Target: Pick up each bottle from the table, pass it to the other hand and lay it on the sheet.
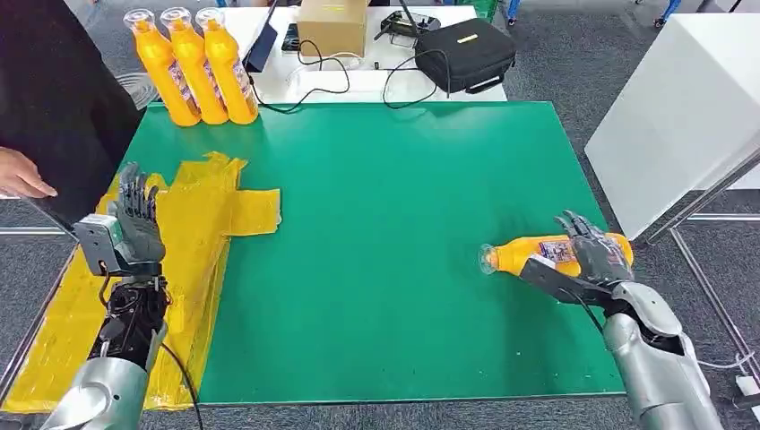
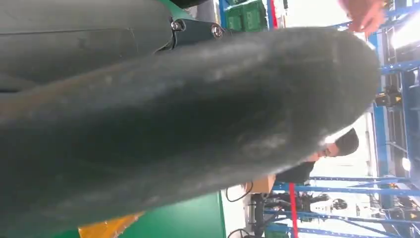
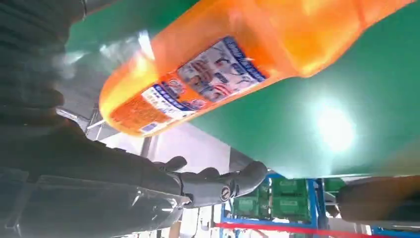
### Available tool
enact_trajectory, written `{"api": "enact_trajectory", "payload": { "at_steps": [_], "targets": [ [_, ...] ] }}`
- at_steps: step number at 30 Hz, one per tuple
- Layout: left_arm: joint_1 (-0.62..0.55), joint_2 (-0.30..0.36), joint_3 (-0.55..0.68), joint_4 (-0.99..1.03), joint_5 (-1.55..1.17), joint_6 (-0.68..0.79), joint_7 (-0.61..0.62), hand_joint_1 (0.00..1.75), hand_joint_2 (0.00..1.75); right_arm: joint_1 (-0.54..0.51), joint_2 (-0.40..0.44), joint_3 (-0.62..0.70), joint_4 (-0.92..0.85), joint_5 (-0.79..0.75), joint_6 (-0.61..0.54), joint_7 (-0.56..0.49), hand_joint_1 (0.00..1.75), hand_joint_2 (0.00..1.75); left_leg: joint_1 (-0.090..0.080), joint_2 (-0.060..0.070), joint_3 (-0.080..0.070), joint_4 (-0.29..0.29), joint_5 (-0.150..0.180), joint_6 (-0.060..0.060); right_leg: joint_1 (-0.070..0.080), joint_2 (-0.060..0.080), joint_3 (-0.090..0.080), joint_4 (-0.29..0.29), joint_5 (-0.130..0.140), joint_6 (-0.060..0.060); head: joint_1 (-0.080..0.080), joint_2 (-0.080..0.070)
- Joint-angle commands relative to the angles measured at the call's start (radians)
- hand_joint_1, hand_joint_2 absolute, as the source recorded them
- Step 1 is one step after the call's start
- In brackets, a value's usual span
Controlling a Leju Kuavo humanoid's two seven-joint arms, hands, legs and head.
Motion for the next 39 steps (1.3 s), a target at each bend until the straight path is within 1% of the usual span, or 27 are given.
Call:
{"api": "enact_trajectory", "payload": {
  "at_steps": [1, 2, 3, 4, 5, 6, 7, 8, 11, 13, 14, 15, 19, 21, 22, 23, 24, 25, 28, 29, 30, 31, 32, 33, 36, 37, 39],
  "targets": [
    [-0.047, 0.002, 0.025, 0.087, 0.011, -0.012, -0.006, 0.00, 0.00, 0.062, -0.049, -0.013, -0.043, 0.018, 0.025, 0.012, 0.00, 1.75, 0.000, -0.003, 0.003, 0.000, -0.001, 0.001, 0.000, -0.003, 0.004, 0.000, -0.002, -0.002, 0.000, 0.000],
    [-0.044, 0.002, 0.028, 0.088, 0.015, -0.013, -0.009, 0.00, 0.00, 0.055, -0.060, -0.007, -0.034, 0.025, 0.037, 0.013, 0.00, 1.75, 0.000, -0.003, 0.002, 0.000, 0.000, 0.001, 0.000, -0.002, 0.003, 0.000, -0.001, -0.002, 0.000, 0.000],
    [-0.042, 0.002, 0.029, 0.088, 0.016, -0.014, -0.010, 0.00, 0.00, 0.050, -0.066, -0.006, -0.029, 0.025, 0.042, 0.013, 0.00, 1.75, -0.001, -0.004, 0.007, 0.001, -0.003, 0.002, 0.000, -0.003, 0.008, 0.001, -0.004, -0.004, 0.000, 0.000],
    [-0.037, 0.002, 0.031, 0.082, 0.017, -0.013, -0.013, 0.00, 0.00, 0.036, -0.076, 0.001, -0.014, 0.026, 0.053, 0.010, 0.00, 1.75, -0.001, -0.002, 0.002, 0.000, -0.001, 0.001, 0.000, -0.001, 0.003, 0.000, -0.001, -0.002, 0.000, 0.000],
    [-0.032, 0.001, 0.032, 0.077, 0.019, -0.014, -0.013, 0.00, 0.00, 0.029, -0.085, 0.005, -0.008, 0.026, 0.061, 0.007, 0.00, 1.75, -0.001, -0.002, 0.001, 0.000, -0.001, 0.001, 0.000, -0.001, 0.002, 0.000, -0.001, -0.002, 0.000, 0.000],
    [-0.029, 0.001, 0.034, 0.072, 0.021, -0.016, -0.013, 0.00, 0.00, 0.024, -0.091, 0.006, -0.004, 0.025, 0.066, 0.005, 0.00, 1.75, -0.001, -0.002, 0.006, 0.001, -0.003, 0.002, -0.001, 0.000, 0.006, 0.002, -0.003, -0.004, 0.000, 0.000],
    [-0.021, 0.000, 0.036, 0.058, 0.022, -0.014, -0.013, 0.00, 0.00, 0.012, -0.102, 0.013, 0.007, 0.023, 0.077, 0.001, 0.00, 1.75, -0.001, -0.001, 0.002, 0.000, -0.001, 0.002, -0.001, 0.000, 0.003, 0.001, -0.001, -0.002, 0.000, 0.000],
    [-0.016, 0.000, 0.039, 0.051, 0.024, -0.017, -0.013, 0.00, 0.00, 0.002, -0.109, 0.018, 0.016, 0.024, 0.081, 0.001, 0.00, 1.75, -0.001, -0.001, 0.004, 0.000, -0.002, 0.002, -0.001, 0.000, 0.004, 0.001, -0.002, -0.003, 0.000, 0.000],
    [-0.007, 0.001, 0.047, 0.035, 0.026, -0.024, -0.009, 0.00, 0.00, -0.043, -0.121, 0.044, 0.058, 0.025, 0.097, 0.001, 0.00, 1.75, -0.001, -0.001, 0.002, 0.000, -0.001, 0.001, -0.001, 0.001, 0.002, 0.000, 0.000, -0.002, 0.000, 0.000],
    [-0.005, 0.003, 0.048, 0.035, 0.025, -0.026, -0.007, 0.00, 0.00, -0.064, -0.125, 0.050, 0.067, 0.021, 0.106, -0.002, 0.00, 1.75, -0.001, 0.001, 0.003, 0.000, -0.002, 0.001, -0.001, 0.002, 0.003, 0.001, -0.001, -0.002, 0.000, 0.000],
    [-0.005, 0.003, 0.048, 0.035, 0.025, -0.026, -0.007, 0.00, 0.00, -0.064, -0.125, 0.050, 0.067, 0.021, 0.106, -0.002, 0.00, 1.75, -0.001, 0.000, 0.001, 0.000, -0.001, 0.001, -0.001, 0.001, 0.002, 0.000, 0.000, -0.001, 0.000, 0.000],
    [-0.005, 0.003, 0.048, 0.035, 0.025, -0.026, -0.007, 0.00, 0.00, -0.064, -0.125, 0.050, 0.067, 0.021, 0.106, -0.002, 0.00, 1.75, -0.001, 0.001, 0.004, 0.000, -0.002, 0.002, -0.001, 0.003, 0.004, 0.001, -0.001, -0.003, 0.000, 0.000],
    [-0.005, 0.003, 0.050, 0.036, 0.024, -0.028, -0.007, 0.00, 0.00, -0.072, -0.128, 0.062, 0.078, 0.019, 0.109, -0.002, 0.00, 1.75, -0.001, -0.001, 0.002, 0.000, -0.001, 0.001, 0.000, 0.000, 0.003, 0.000, 0.000, -0.002, 0.000, 0.000],
    [-0.001, 0.003, 0.054, 0.036, 0.022, -0.032, -0.008, 0.00, 0.00, -0.125, -0.140, 0.086, 0.111, -0.001, 0.119, -0.007, 0.00, 1.75, -0.001, 0.000, 0.007, 0.000, -0.003, 0.002, -0.001, 0.002, 0.007, 0.001, -0.003, -0.004, 0.000, 0.000],
    [0.003, 0.004, 0.056, 0.038, 0.023, -0.036, -0.009, 0.00, 0.00, -0.167, -0.155, 0.104, 0.129, -0.021, 0.130, -0.014, 0.00, 1.75, -0.001, 0.001, 0.006, 0.000, -0.003, 0.002, -0.001, 0.003, 0.005, 0.001, -0.002, -0.003, 0.000, 0.000],
    [0.005, 0.006, 0.057, 0.041, 0.022, -0.039, -0.010, 0.00, 0.00, -0.186, -0.162, 0.113, 0.133, -0.033, 0.138, -0.017, 0.00, 1.75, -0.002, 0.002, 0.006, 0.001, -0.004, 0.002, -0.001, 0.004, 0.005, 0.002, -0.002, -0.004, 0.000, 0.000],
    [0.005, 0.007, 0.058, 0.044, 0.022, -0.040, -0.012, 0.00, 0.00, -0.194, -0.166, 0.118, 0.132, -0.038, 0.141, -0.017, 0.00, 1.75, -0.002, 0.002, 0.002, 0.001, -0.002, 0.002, -0.002, 0.004, 0.001, 0.002, -0.001, -0.002, 0.000, 0.000],
    [0.004, 0.009, 0.059, 0.048, 0.022, -0.043, -0.013, 0.00, 0.00, -0.196, -0.167, 0.127, 0.131, -0.042, 0.143, -0.017, 0.00, 1.75, -0.002, 0.003, 0.003, 0.002, -0.003, 0.002, -0.002, 0.005, 0.002, 0.003, -0.001, -0.003, 0.000, 0.000],
    [0.000, 0.011, 0.064, 0.055, 0.026, -0.051, -0.013, 0.00, 0.00, -0.148, -0.144, 0.143, 0.112, -0.047, 0.119, 0.004, 0.00, 1.75, -0.003, 0.001, 0.007, 0.001, -0.004, 0.003, -0.002, 0.004, 0.006, 0.002, -0.002, -0.004, 0.000, 0.000],
    [0.000, 0.011, 0.063, 0.055, 0.026, -0.054, -0.013, 0.00, 0.00, -0.133, -0.130, 0.149, 0.114, -0.040, 0.105, 0.014, 0.00, 1.75, -0.001, -0.001, 0.004, -0.001, -0.001, 0.002, -0.001, 0.000, 0.006, -0.001, -0.001, -0.003, 0.000, 0.000],
    [0.004, 0.011, 0.064, 0.046, 0.031, -0.061, -0.013, 0.00, 0.00, -0.119, -0.110, 0.160, 0.128, -0.028, 0.085, 0.030, 0.00, 1.75, -0.001, -0.002, 0.006, -0.002, -0.001, 0.002, 0.000, 0.000, 0.007, -0.002, -0.001, -0.003, -0.001, 0.000],
    [0.011, 0.011, 0.062, 0.036, 0.032, -0.060, -0.013, 0.00, 0.00, -0.110, -0.093, 0.166, 0.142, -0.018, 0.070, 0.038, 0.00, 1.75, -0.001, -0.002, 0.011, -0.002, -0.003, 0.004, -0.001, 0.001, 0.012, -0.001, -0.004, -0.006, 0.000, 0.000],
    [0.020, 0.011, 0.064, 0.025, 0.036, -0.066, -0.013, 0.00, 0.00, -0.099, -0.074, 0.173, 0.159, -0.002, 0.046, 0.052, 0.00, 1.75, -0.001, -0.001, 0.012, -0.002, -0.004, 0.004, -0.001, 0.001, 0.012, -0.001, -0.004, -0.006, 0.000, 0.000],
    [0.030, 0.011, 0.064, 0.014, 0.040, -0.070, -0.013, 0.00, 0.00, -0.089, -0.062, 0.174, 0.166, 0.003, 0.034, 0.057, 0.00, 1.75, 0.000, -0.001, 0.006, -0.002, -0.001, 0.002, 0.000, 0.001, 0.007, -0.003, -0.001, -0.003, 0.000, 0.000],
    [0.051, 0.011, 0.069, -0.005, 0.050, -0.086, -0.013, 0.00, 0.00, -0.091, -0.028, 0.175, 0.192, 0.018, 0.012, 0.073, 0.00, 1.75, 0.000, 0.001, 0.010, -0.003, -0.003, 0.002, 0.000, 0.003, 0.011, -0.002, -0.002, -0.005, 0.000, 0.000],
    [0.051, 0.011, 0.069, -0.005, 0.049, -0.086, -0.013, 0.00, 0.00, -0.098, -0.023, 0.175, 0.202, 0.023, 0.010, 0.074, 0.00, 1.75, 0.000, 0.001, 0.006, -0.002, -0.002, 0.002, 0.000, 0.002, 0.006, -0.002, -0.001, -0.003, 0.000, 0.000],
    [0.051, 0.010, 0.069, -0.005, 0.049, -0.086, -0.013, 0.00, 0.00, -0.103, -0.024, 0.173, 0.203, 0.022, 0.011, 0.074, 0.00, 1.75, -0.001, 0.000, 0.004, -0.001, -0.001, 0.002, -0.001, 0.001, 0.005, -0.001, -0.001, -0.003, 0.000, 0.000]
  ]
}}
